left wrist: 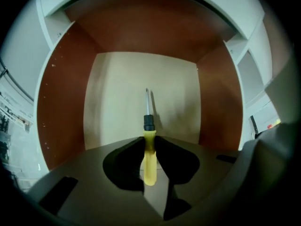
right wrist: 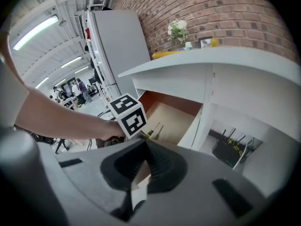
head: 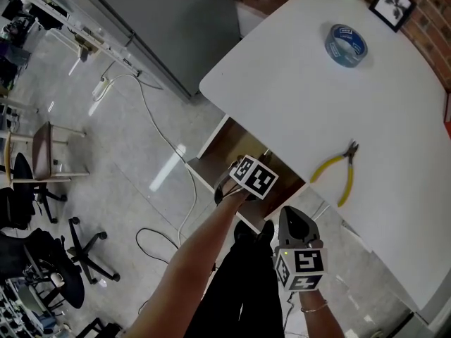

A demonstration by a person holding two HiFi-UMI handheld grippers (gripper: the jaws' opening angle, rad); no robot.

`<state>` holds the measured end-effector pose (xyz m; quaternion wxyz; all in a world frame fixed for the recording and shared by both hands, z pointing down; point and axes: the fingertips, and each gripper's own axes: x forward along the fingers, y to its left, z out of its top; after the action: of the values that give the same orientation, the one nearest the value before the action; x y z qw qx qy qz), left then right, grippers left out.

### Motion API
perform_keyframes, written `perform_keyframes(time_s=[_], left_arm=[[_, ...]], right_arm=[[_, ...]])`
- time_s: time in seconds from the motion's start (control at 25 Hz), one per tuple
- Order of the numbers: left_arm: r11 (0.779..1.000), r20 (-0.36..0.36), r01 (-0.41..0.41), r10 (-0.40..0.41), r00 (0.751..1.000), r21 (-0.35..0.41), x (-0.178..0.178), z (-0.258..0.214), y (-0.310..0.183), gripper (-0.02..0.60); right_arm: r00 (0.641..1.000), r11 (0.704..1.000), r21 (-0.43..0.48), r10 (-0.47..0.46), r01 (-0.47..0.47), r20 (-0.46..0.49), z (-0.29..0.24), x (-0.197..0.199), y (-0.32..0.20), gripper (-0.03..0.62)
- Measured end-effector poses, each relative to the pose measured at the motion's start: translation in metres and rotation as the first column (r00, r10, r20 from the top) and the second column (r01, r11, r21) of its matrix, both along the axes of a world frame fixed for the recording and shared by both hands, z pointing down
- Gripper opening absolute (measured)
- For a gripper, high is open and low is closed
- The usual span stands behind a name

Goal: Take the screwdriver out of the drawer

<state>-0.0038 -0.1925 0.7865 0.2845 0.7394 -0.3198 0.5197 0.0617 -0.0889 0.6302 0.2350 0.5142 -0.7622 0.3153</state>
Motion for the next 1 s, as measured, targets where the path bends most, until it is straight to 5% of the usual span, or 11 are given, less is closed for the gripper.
perform_keyframes(time_s=[1.0], left_arm=[[0.974,-0.17,0.121,-0.089,0.981,0.189,-0.039,-0.19,0.042,0.071]], right_arm=[[1.0,0.995,0.098,-0.003,0.005,-0.02,-0.109,-0.01,0.004,0.002]])
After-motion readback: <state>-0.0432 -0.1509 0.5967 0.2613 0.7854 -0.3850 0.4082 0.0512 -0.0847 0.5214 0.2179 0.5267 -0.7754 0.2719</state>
